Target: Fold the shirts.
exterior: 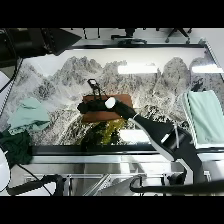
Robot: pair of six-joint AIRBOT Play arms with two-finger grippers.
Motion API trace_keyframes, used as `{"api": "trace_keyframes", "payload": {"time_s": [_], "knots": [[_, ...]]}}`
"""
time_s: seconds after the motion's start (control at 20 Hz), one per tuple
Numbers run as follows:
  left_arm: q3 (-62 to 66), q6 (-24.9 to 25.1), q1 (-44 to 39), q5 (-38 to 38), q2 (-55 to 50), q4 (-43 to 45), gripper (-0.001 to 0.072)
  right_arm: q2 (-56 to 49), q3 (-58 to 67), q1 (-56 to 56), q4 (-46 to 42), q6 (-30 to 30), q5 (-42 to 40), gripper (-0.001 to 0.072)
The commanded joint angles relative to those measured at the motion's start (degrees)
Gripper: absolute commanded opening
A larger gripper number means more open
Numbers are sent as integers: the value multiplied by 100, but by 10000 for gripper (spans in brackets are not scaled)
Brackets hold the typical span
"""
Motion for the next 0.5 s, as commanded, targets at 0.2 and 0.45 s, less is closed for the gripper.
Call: {"api": "trace_keyframes", "payload": {"time_s": [0.2,0.45], "knots": [[-584,238,39,-57,249,-61,17,686,4,-1182,-433,7,1558,501],[-584,238,37,-125,249,-61,16,1158,2,-3442,-2096,1722,4273,504]]}}
